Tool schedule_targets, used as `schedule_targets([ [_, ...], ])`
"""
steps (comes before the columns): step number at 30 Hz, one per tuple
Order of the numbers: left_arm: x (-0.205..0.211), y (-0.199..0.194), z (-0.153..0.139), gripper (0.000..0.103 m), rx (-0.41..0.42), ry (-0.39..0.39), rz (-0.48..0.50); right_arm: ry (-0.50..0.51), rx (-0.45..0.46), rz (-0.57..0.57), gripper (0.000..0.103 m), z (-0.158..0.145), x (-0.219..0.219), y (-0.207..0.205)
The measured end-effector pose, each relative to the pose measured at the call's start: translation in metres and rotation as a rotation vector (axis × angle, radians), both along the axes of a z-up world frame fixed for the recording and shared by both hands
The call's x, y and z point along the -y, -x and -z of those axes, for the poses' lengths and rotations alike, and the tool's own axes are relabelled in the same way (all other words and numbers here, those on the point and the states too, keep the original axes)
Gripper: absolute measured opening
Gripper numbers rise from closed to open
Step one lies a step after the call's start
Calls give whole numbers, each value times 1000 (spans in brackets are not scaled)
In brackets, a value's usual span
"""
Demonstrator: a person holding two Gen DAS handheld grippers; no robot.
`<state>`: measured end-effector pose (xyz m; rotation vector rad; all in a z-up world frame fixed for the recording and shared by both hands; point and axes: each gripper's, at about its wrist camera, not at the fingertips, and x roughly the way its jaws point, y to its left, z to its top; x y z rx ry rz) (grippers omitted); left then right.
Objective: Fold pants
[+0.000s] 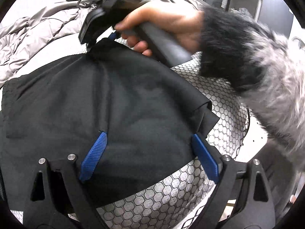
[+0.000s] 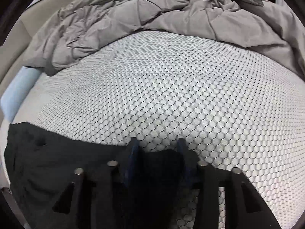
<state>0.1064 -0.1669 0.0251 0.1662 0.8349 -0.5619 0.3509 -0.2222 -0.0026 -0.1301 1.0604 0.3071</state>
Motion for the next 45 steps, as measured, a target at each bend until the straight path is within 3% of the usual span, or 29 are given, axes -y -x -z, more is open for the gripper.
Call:
schedule_targets([
  [3, -8, -3, -11, 89, -13, 33, -6, -96, 16, 23, 52, -23, 28, 33],
  [5, -17, -3, -21, 89, -14, 74, -26, -212, 9, 30, 70, -31, 56, 68],
  [6, -25, -1, -28, 89, -8, 98, -42, -292, -16, 30, 73, -31, 72, 89],
  [9, -47, 3, -45, 89, 37, 146, -81, -443, -116, 51, 74, -12, 90, 130],
  [10, -55, 5, -50, 89, 59, 151, -101, -452, -146, 59, 73, -4, 90, 137],
  [12, -75, 3, -59, 89, 100, 153, -159, -442, -137, 51, 60, 5, 85, 148],
  [13, -89, 0, -63, 89, 112, 157, -191, -428, -115, 31, 34, 6, 78, 148],
  [14, -100, -1, -66, 90, 119, 164, -224, -432, -123, 9, 21, 6, 74, 147],
  [15, -114, -3, -68, 89, 121, 180, -262, -429, -113, -5, 20, 4, 67, 142],
  [18, -146, -9, -67, 89, 88, 217, -346, -346, 12, 0, 20, -18, 62, 131],
  [20, -157, -16, -60, 89, 63, 202, -381, -234, 55, 45, 31, -25, 67, 135],
  [21, -159, -14, -57, 89, 62, 190, -386, -205, 54, 83, 31, -28, 70, 137],
  [23, -156, -20, -50, 89, 68, 159, -368, -258, 76, 83, 31, -39, 75, 153],
  [26, -126, -26, -40, 89, 81, 82, -264, -210, 169, -46, 39, -56, 48, 194],
  [28, -102, -36, -27, 83, 69, 8, -181, -201, 161, -155, 39, -49, 20, 212],
  [30, -90, -36, -14, 78, 71, -80, -160, -161, 92, -242, 40, -24, -11, 217],
  [33, -99, -37, -8, 75, 52, -79, -163, -5, 81, -304, 39, 7, -30, 219],
  [35, -111, -31, -7, 75, 42, -85, -194, 88, 126, -293, 39, 6, -20, 221],
  [37, -125, -28, -5, 74, 23, -42, -204, 139, 134, -244, 39, -1, 1, 220],
  [40, -128, -30, -16, 71, 22, -34, -225, 76, 108, -225, 40, -10, 24, 218],
  [43, -125, -32, -44, 71, 62, 67, -215, -6, 155, -196, 41, -26, 17, 213],
  [45, -115, -50, -51, 71, 56, 51, -224, -48, 162, -208, 42, -29, 0, 210],
])
